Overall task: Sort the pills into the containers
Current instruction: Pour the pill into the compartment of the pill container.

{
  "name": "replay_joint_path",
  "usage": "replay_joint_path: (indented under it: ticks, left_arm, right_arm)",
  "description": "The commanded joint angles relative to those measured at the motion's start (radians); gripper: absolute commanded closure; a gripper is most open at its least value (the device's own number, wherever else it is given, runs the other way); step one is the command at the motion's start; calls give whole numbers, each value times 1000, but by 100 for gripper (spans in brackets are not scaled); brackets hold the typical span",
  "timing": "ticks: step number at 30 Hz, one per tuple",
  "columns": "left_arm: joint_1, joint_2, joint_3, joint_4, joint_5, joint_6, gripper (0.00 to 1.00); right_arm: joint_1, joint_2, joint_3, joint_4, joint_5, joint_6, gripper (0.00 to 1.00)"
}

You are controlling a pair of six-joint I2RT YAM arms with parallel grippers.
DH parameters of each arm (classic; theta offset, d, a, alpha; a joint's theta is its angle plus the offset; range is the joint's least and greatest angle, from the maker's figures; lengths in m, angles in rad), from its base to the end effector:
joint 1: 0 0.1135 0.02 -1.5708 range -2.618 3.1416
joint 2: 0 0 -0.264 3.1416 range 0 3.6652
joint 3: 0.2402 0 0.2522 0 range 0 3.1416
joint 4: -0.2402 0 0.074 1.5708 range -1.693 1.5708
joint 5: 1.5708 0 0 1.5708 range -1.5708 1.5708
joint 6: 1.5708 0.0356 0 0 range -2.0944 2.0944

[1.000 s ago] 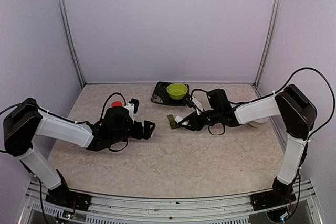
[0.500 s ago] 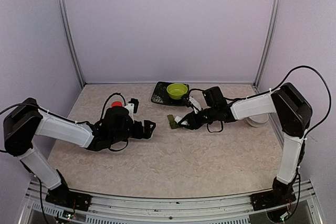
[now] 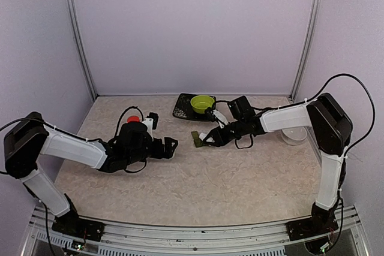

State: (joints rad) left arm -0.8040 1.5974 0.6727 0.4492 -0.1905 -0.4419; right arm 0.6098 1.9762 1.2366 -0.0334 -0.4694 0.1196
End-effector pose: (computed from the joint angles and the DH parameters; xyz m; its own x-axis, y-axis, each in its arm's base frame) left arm 0.2264 -0.2252 0.1681 -0.5396 -0.0452 -0.8407 0.3978 0.8664 -0.3019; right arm 0.3361 0.2544 0.1615 -0.6610 -0.3319 -0.6730 -0.7023 0.5895 0.3990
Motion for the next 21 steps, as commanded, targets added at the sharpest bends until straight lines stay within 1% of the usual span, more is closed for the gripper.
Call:
replay_joint_path:
  ticks: [1,12,21]
  left_arm:
    - [6,11,-7,27,12,-7,1]
    - [6,16,-15,34,14,-14,1]
    - [6,15,-21,41,12,-14,1]
  right_arm:
    - [-3,20,27,-53,15,-14,100]
    - [13,51,76,-99,30,-17,100]
    - [26,73,126,-169,55,-37,100]
